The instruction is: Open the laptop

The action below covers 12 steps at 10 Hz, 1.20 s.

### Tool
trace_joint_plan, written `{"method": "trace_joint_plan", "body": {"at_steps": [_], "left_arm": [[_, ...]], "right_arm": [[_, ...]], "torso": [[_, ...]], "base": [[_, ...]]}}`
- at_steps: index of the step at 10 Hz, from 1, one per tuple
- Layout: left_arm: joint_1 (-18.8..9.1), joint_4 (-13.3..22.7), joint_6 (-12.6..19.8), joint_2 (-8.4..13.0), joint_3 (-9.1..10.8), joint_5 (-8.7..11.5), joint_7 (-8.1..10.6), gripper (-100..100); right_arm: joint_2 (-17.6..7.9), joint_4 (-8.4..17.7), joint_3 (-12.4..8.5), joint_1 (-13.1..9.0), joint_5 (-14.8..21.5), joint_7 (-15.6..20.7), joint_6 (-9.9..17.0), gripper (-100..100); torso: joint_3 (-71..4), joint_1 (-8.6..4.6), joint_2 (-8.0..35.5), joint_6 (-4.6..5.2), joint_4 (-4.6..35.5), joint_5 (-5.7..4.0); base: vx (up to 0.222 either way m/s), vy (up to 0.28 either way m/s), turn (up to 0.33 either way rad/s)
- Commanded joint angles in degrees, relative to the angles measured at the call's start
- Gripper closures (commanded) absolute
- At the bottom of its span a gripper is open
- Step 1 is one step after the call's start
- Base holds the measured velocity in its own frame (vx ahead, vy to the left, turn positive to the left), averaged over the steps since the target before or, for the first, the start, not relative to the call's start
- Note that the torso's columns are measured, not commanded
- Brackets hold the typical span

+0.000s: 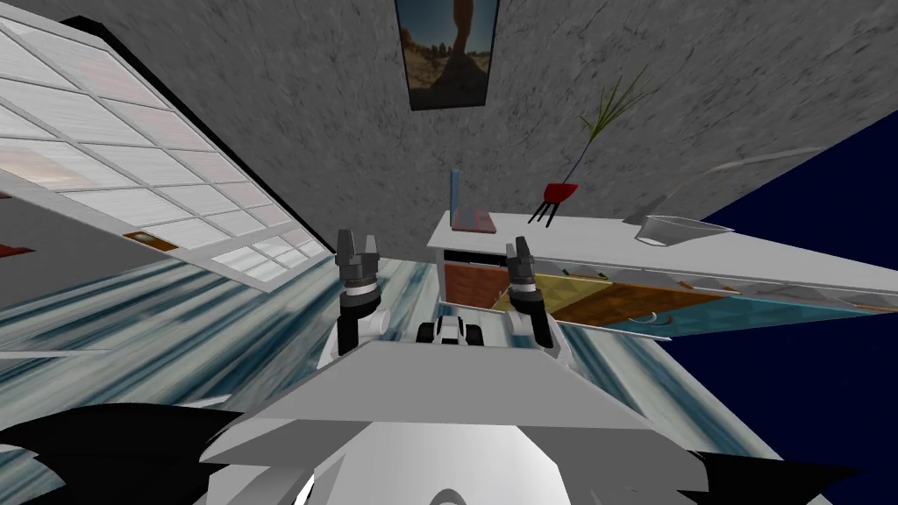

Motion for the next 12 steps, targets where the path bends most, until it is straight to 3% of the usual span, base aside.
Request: {"method": "trace_joint_plan", "body": {"at_steps": [1,3,4,6,7,9,10,11,12], "left_arm": [[0.0,0.0,0.0,0.0,0.00,0.0,0.00,0],[0.0,0.0,0.0,0.0,-0.01,0.0,0.00,0],[0.0,0.0,0.0,0.0,-0.01,0.0,0.00,0],[0.0,0.0,0.0,0.0,0.00,0.0,0.00,0],[0.0,0.0,0.0,0.0,0.00,0.0,0.00,0],[0.0,0.0,0.0,0.0,0.00,0.0,0.00,0],[0.0,0.0,0.0,0.0,-0.01,0.0,0.00,0],[0.0,0.0,0.0,0.0,-0.01,0.0,0.00,0],[0.0,0.0,0.0,0.0,0.00,0.0,0.00,0]], "right_arm": [[-4.6,2.9,1.9,-4.4,1.4,-0.6,1.7,-100],[-8.4,5.9,3.7,-8.1,2.7,-1.1,3.1,-100],[-8.7,5.9,3.7,-9.0,2.7,-1.1,3.1,-100],[-12.4,9.1,5.6,-13.1,4.1,-1.7,4.7,-100],[-12.4,9.1,5.6,-13.9,4.1,-1.7,4.7,-100],[-16.1,12.5,7.6,-17.8,5.7,-2.2,6.3,-100],[-16.2,12.5,7.6,-19.2,5.7,-2.2,6.3,-100],[-18.1,14.3,8.7,-21.4,6.5,-2.4,7.1,-100],[-18.1,14.3,8.7,-22.0,6.5,-2.4,7.1,-100]], "torso": [[0.0,0.10,-0.1,-0.01,0.0,0.04],[0.0,0.06,-0.1,-0.01,0.0,0.02],[0.1,0.05,0.1,0.01,0.0,0.02],[0.0,-0.25,0.0,0.01,0.0,-0.07],[0.0,-0.03,0.0,0.02,0.0,-0.01],[0.0,-0.05,0.0,0.01,0.0,-0.01],[0.0,0.13,0.0,0.01,0.0,0.04],[0.0,-0.01,0.0,-0.04,0.0,0.02],[0.0,-0.11,0.0,0.01,0.0,-0.03]], "base": [[0.053,0.155,-0.212],[0.034,0.188,-0.237],[-0.004,0.135,-0.072],[0.016,0.135,-0.203],[0.007,0.118,-0.099],[0.013,0.159,-0.218],[0.001,0.157,-0.105],[0.015,0.141,-0.151],[0.008,0.102,-0.098]]}}
